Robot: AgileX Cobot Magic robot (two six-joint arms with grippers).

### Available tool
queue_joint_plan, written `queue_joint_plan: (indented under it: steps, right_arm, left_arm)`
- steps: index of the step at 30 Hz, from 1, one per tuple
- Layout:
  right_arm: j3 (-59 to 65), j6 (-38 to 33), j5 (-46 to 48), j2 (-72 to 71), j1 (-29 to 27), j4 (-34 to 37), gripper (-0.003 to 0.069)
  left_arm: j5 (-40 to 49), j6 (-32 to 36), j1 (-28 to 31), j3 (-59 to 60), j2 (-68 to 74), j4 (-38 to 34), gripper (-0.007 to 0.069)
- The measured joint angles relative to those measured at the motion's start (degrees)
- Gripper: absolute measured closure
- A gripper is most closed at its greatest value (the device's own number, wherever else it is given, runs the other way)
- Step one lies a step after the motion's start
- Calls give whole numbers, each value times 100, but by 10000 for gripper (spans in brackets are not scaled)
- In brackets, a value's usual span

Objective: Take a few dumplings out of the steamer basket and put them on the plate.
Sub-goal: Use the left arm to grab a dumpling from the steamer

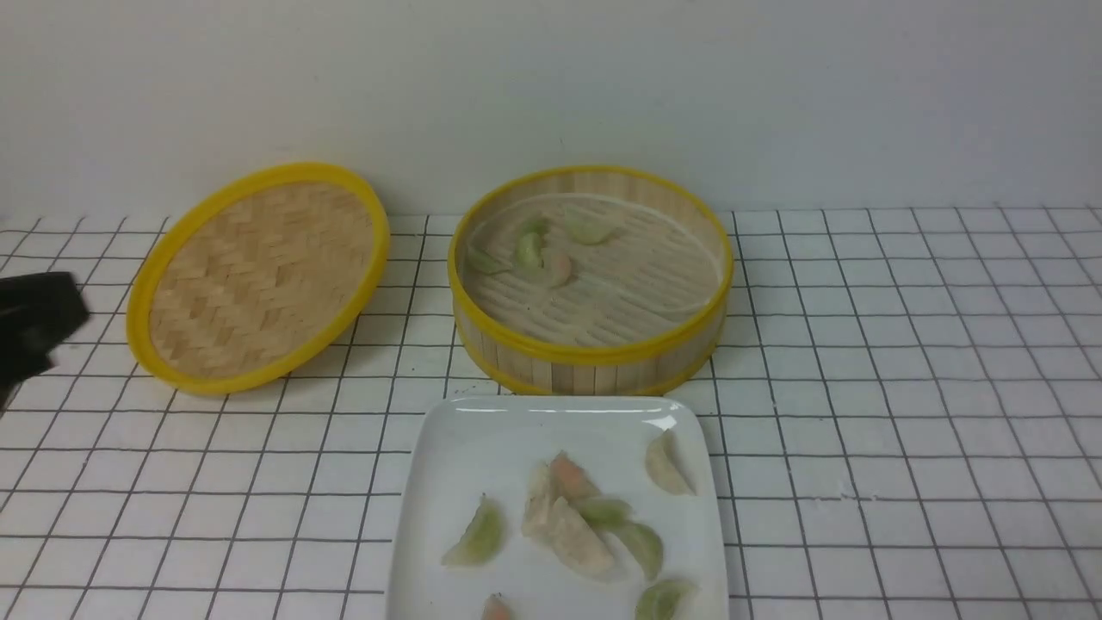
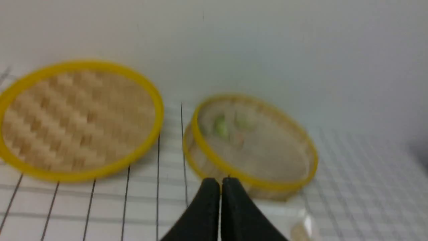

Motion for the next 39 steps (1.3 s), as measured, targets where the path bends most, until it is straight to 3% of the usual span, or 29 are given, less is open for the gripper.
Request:
queue_joint_plan:
  steps: [1,4,9,19,30,34,39]
  right_arm:
    - [0,0,0,0,0,0,669]
    - [0,0,0,0,0,0,669]
    - [0,0,0,0,0,0,669]
    - [0,0,0,0,0,0,669]
    - [0,0,0,0,0,0,669]
    - [0,0,0,0,0,0,669]
    - [0,0,0,0,0,0,669]
  left_arm:
    - [656,379,0,-603,886,30,631]
    - [1556,790,-13,-1629,2470,83,631]
    - [2276,727,-399,-2917,4388,525,631]
    - [3001,-275,-1751,-5598,6633,2115,631]
    - [3036,-308,-1849,-8769,9032,1996,625]
    - [3043,-92,-1851,-9558,9711,1972,549]
    - [2887,-21,-1851,-9882,10143,1977,374]
